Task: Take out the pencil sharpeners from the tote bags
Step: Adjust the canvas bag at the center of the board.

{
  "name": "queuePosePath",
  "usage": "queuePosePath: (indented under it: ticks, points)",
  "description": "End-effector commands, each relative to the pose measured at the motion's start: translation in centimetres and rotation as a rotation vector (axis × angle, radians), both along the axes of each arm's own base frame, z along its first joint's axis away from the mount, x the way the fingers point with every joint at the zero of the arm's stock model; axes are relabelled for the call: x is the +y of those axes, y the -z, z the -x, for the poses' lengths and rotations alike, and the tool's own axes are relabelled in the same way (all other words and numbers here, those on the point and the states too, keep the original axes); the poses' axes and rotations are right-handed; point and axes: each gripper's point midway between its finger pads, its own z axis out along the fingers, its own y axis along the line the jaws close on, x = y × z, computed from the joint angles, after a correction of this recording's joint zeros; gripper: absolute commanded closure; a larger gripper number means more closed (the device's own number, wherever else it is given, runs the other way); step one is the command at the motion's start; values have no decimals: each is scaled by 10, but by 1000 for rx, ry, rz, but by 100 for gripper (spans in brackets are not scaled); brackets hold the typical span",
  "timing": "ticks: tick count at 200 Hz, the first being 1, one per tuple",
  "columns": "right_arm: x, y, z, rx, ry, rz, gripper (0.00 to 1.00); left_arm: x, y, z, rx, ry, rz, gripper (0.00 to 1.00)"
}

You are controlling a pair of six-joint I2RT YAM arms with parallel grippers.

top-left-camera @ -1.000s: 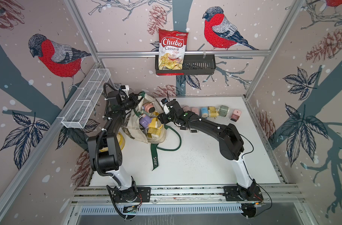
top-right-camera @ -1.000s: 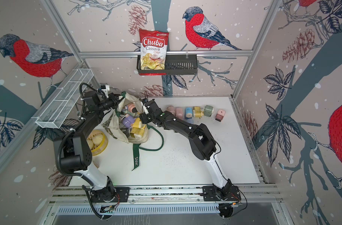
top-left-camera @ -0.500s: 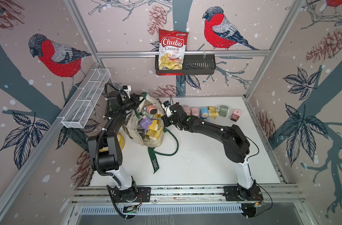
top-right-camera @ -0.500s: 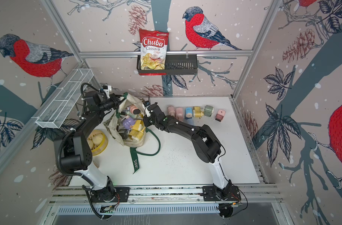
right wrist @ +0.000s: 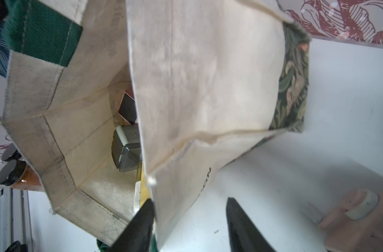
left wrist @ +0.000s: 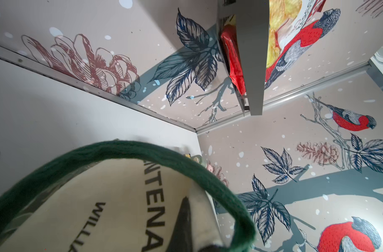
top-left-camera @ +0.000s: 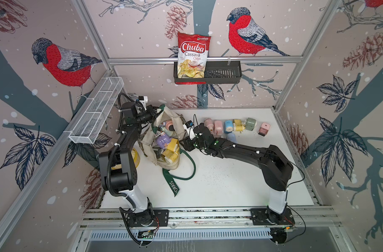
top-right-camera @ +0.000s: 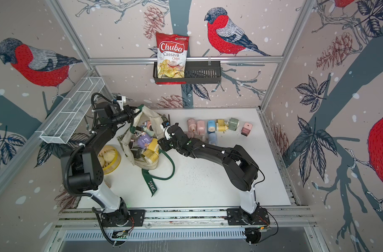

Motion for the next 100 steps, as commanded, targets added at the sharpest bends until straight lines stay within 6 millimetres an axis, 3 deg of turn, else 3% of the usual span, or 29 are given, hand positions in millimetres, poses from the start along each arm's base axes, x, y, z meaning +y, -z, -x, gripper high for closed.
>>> queuePosePath:
  ticks: [1, 23, 58, 100]
  points:
    - [-8, -25, -5, -32, 47, -9, 32, 2, -27, -5, -131, -16, -26, 100]
    - [-11, -55, 2, -56, 58, -60, 29, 2, -27, -5, -129, -16, -25, 100]
    - [4, -89, 34, -104, 2, -111, 27, 3, -27, -5, -130, -19, -26, 100]
    - [46, -82, 59, -72, -90, -115, 27, 3, -28, -5, -132, -19, -26, 100]
